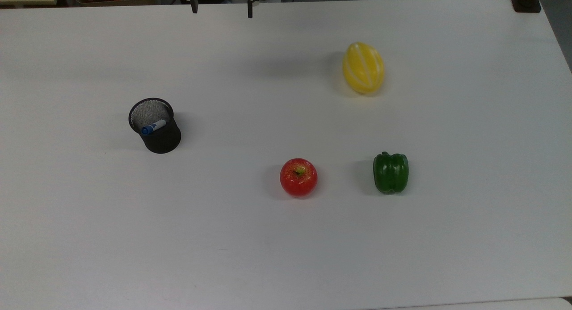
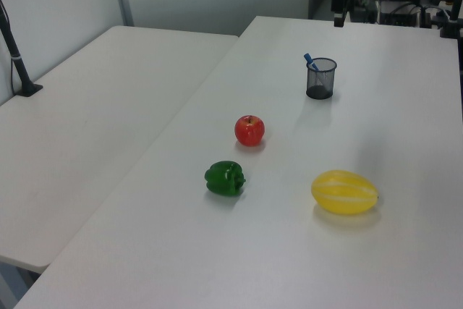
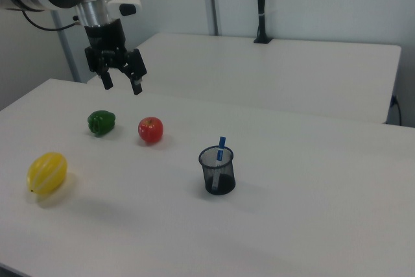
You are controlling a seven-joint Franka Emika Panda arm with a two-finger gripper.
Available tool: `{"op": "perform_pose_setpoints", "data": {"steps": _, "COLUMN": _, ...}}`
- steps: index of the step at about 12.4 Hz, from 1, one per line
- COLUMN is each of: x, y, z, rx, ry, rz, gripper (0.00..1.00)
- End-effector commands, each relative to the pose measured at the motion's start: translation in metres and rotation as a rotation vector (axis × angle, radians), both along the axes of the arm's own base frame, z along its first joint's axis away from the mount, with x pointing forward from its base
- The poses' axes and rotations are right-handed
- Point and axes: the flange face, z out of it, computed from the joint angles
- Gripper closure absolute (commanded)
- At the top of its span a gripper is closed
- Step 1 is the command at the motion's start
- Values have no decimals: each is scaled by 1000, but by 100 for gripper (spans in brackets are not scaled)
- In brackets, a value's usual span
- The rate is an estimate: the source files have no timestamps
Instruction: Take marker pen
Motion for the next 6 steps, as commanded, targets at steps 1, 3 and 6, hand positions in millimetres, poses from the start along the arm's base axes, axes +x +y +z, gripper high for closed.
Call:
{"op": "perform_pose_setpoints", "data": {"steps": 1, "x": -11, "y": 5, "z": 3, "rx": 2, "ry": 16, "rz": -1, "gripper": 0}}
{"op": "perform_pose_setpoints", "data": {"steps": 3, "x": -11, "y": 4, "z": 3, "rx": 1, "ry": 16, "rz": -2, "gripper": 0}}
{"op": "perform_pose_setpoints", "data": {"steps": 6, "x": -12, "y": 3, "z": 2, "rx": 0, "ry": 26, "rz": 10, "gripper": 0}}
